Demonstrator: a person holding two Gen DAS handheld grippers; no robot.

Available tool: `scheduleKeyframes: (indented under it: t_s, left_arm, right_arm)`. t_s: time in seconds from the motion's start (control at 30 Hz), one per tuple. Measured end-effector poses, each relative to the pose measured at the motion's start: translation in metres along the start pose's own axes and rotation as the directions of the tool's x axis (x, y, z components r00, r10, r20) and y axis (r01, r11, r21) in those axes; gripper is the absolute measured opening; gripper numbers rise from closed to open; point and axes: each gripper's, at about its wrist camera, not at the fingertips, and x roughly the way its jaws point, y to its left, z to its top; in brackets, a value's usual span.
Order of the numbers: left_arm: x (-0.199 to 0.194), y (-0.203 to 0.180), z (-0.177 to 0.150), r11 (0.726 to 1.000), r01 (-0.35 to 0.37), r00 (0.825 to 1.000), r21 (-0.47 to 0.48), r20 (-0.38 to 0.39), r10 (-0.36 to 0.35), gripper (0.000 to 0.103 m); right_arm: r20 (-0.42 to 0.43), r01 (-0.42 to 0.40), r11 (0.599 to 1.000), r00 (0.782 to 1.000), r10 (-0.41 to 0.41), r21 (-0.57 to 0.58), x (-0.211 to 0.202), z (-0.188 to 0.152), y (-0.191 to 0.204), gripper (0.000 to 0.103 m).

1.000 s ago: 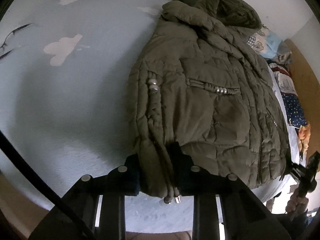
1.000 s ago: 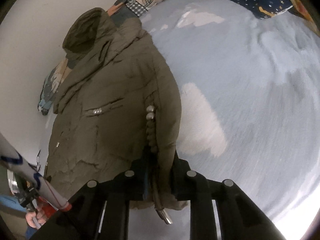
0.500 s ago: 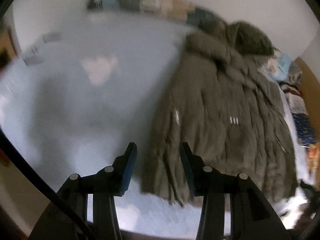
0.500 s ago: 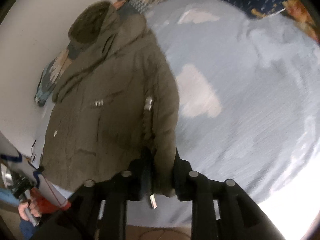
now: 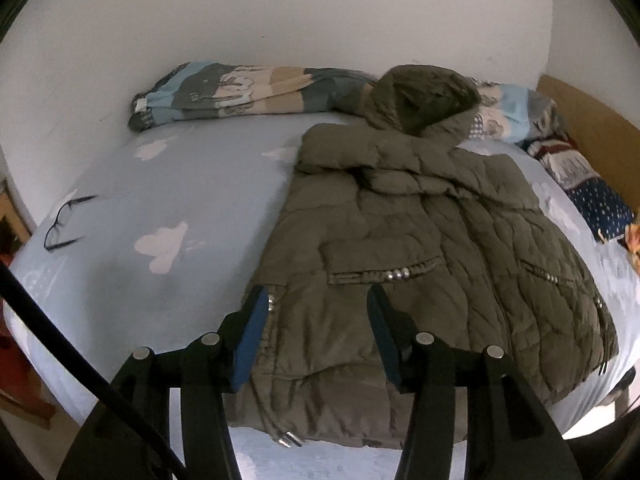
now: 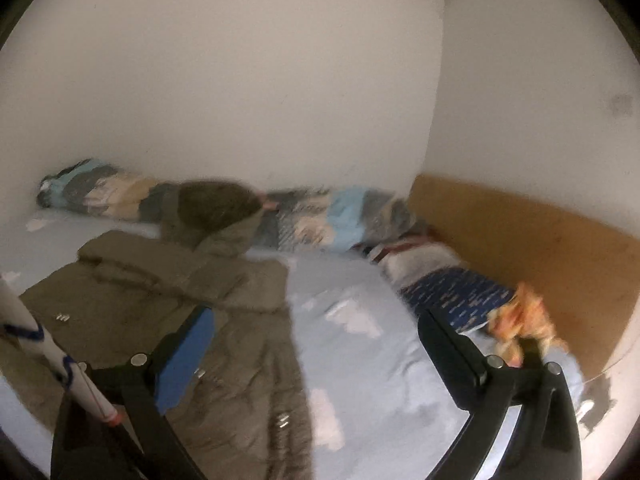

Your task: Fold large clothes

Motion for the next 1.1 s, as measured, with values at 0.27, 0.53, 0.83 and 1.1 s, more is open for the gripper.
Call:
scheduleKeyframes:
  t_s: [0.27,0.53,0.83,1.1]
  left_arm:
    - [-0.003,-0.022,-0.007,0.995,-0.019,1.000,0.095,0.014,0.018,0.050]
    - [-0.003,-0.027,-0.009,0.993,-0.030,1.000,0.116,0.010,0.029,0.050]
    - [-0.001,-0.033,-0.010,0.991,-0.027,1.000,0.134,0.005,0.027,0.050]
    - [-0.001,-0.034,-0.011,0.991,-0.022,1.000,0.135,0.004,0.021,0.050]
  right_arm:
    - [0.033,-0.260,0.930,0.965,0.261,0.258,-0.002,-0.009,-0.013,0.103]
    - [0.061,-0.373,0.842,0.923,0.381,0.390,0.004,-0.010,-0.018,0.103]
    - [0.062,-0.460,0.729,0.863,0.501,0.507,0.012,-0.015,-0.028,0.103]
    - [0.070,-0.469,0.658,0.841,0.537,0.588,0.022,-0.024,-0.032,0.103]
